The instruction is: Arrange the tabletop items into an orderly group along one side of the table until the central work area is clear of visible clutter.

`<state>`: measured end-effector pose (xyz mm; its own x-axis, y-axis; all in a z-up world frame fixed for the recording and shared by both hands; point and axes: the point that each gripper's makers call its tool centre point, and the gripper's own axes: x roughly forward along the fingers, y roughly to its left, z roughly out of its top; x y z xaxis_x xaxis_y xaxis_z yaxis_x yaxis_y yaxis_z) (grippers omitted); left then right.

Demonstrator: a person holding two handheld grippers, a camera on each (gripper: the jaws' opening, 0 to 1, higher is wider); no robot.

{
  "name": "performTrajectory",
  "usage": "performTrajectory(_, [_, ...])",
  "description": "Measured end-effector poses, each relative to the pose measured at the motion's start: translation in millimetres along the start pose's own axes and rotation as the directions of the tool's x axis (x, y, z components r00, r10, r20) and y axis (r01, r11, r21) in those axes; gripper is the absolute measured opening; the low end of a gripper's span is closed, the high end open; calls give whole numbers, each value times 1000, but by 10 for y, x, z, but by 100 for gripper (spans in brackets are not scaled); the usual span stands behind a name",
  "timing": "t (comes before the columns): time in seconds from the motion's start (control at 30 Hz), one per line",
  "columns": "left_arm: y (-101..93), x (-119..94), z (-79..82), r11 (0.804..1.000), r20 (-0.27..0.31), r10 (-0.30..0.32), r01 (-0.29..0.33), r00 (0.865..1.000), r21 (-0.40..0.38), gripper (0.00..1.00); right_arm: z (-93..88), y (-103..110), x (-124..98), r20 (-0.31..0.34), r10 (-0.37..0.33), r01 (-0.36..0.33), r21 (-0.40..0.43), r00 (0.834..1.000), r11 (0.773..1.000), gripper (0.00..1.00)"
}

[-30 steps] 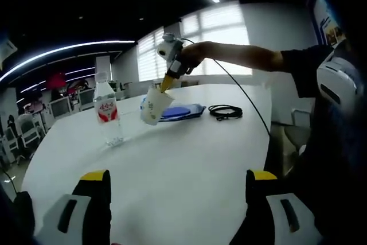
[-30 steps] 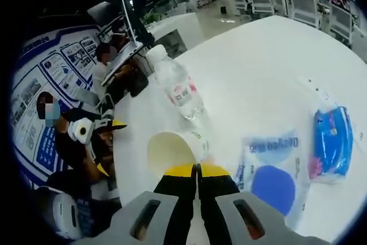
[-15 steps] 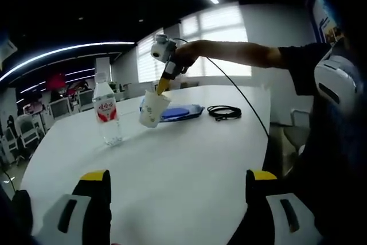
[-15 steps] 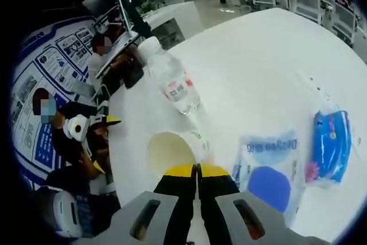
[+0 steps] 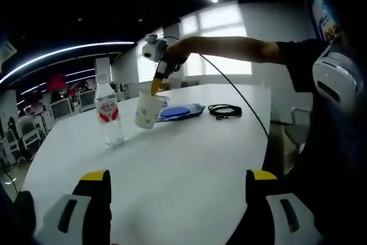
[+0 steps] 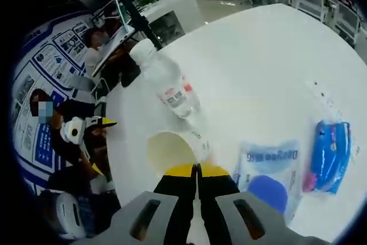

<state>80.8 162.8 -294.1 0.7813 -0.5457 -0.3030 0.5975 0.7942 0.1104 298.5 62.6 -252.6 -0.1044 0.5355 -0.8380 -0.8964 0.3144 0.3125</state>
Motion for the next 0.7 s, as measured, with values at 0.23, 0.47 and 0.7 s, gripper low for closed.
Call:
performTrajectory(0.23, [-20,8,-3,1000,4,-5,5,1000,-1,97,-4,-12,1,-26,-8,8,12,1000,1000,0])
performTrajectory(0.47, [-29,-24,-35,1000,1,-2,2,1000,-2,97,-22,-20,5,-29,-1,2,39,1000,999,0])
performTrajectory(0.7, [10,-51,-14,1000,9,9,-9,1000,-3,97,-100,-20,-22,-55,-3,6,49,998,999,0])
